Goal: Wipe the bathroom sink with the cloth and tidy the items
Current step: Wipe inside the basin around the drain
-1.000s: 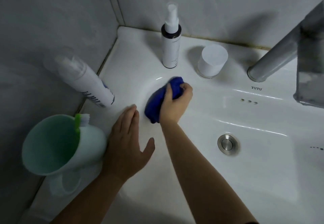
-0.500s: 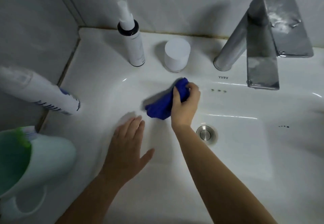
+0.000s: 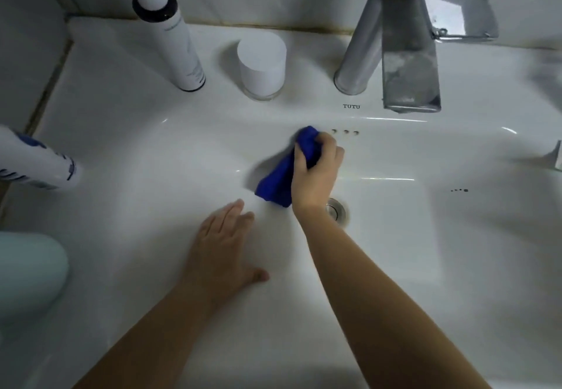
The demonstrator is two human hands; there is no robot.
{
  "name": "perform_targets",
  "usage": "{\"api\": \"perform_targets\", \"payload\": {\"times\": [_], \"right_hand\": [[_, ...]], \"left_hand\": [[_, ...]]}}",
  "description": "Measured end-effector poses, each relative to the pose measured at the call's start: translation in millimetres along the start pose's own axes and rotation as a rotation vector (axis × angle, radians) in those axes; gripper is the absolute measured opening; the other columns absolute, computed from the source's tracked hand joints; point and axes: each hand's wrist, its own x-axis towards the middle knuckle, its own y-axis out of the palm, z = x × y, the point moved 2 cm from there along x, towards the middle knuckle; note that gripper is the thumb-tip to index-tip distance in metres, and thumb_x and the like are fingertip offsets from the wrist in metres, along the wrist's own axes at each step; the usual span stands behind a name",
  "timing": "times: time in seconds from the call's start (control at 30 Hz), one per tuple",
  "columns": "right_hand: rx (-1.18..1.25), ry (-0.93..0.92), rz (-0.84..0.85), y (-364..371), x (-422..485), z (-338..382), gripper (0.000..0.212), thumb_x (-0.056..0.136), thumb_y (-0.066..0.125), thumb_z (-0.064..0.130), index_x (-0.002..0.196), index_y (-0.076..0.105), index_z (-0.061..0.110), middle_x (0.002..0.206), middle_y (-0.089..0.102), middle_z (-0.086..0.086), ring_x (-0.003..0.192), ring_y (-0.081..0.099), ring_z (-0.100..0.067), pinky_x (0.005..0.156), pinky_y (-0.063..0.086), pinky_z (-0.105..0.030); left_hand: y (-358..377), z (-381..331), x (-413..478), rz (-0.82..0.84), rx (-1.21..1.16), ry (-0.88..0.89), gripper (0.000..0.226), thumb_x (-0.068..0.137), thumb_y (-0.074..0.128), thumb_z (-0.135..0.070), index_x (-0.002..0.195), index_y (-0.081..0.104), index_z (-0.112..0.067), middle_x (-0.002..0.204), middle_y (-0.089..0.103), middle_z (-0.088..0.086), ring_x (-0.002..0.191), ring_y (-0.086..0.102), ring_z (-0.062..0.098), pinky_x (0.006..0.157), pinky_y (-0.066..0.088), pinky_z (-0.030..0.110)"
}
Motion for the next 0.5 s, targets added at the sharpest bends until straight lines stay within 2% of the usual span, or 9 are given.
{"api": "perform_targets", "payload": {"times": [0.07,0.17,0.27,0.37,0.43,0.5], "right_hand": [[-0.080,-0.003,-0.103,-37,14,-9,0.030,0.086,0.057,0.006,0.115,0.050,0.005,0.107,0.040,-0.005,0.084,0.045,-0.006,0.081,0.026,0.002],[-0.247,0.155,-0.348,-117,44,-29,0.032,0.088,0.053,0.010,0.120,0.047,0.008,0.120,0.043,-0.013,0.100,0.048,-0.019,0.086,0.030,-0.010],[-0.276,0.237,-0.463,-128,51,-41,0.036,0.088,0.053,0.012,0.123,0.047,0.006,0.123,0.046,-0.017,0.110,0.048,-0.026,0.086,0.029,-0.016],[-0.190,0.245,-0.403,-69,26,-39,0.038,0.087,0.056,0.013,0.124,0.048,0.007,0.120,0.048,-0.016,0.108,0.049,-0.026,0.087,0.028,-0.017],[-0.157,0.231,-0.282,-46,9,-38,0.034,0.088,0.055,0.015,0.121,0.049,0.012,0.117,0.047,-0.006,0.099,0.049,-0.019,0.083,0.028,-0.013],[-0.214,0.168,-0.136,-53,5,-41,0.028,0.090,0.054,0.016,0.117,0.050,0.016,0.111,0.044,0.003,0.091,0.047,-0.013,0.083,0.032,-0.014]], "left_hand": [[-2,-1,0,-0.010,-0.004,0.006,0.107,0.034,0.069,-0.069,0.116,0.060,-0.002,0.128,0.053,0.024,0.115,0.054,0.038,0.099,0.025,0.040],[-4,-5,2,0.001,-0.003,-0.002,0.107,0.030,0.071,-0.069,0.112,0.063,-0.001,0.125,0.056,0.025,0.111,0.057,0.040,0.095,0.026,0.041],[-2,-6,4,0.012,0.000,-0.024,0.113,0.017,0.081,-0.065,0.110,0.065,-0.002,0.123,0.057,0.024,0.109,0.058,0.039,0.095,0.026,0.041],[-3,-6,5,-0.004,0.041,-0.004,0.112,0.018,0.079,-0.069,0.108,0.065,-0.003,0.121,0.059,0.023,0.106,0.060,0.038,0.095,0.033,0.040],[-3,-4,5,0.011,0.054,0.000,0.110,0.024,0.074,-0.074,0.109,0.064,-0.004,0.122,0.058,0.022,0.106,0.060,0.038,0.094,0.039,0.041],[-1,-3,4,0.034,0.029,-0.003,0.107,0.036,0.058,-0.081,0.112,0.061,-0.005,0.125,0.057,0.021,0.109,0.057,0.037,0.095,0.033,0.041]]}}
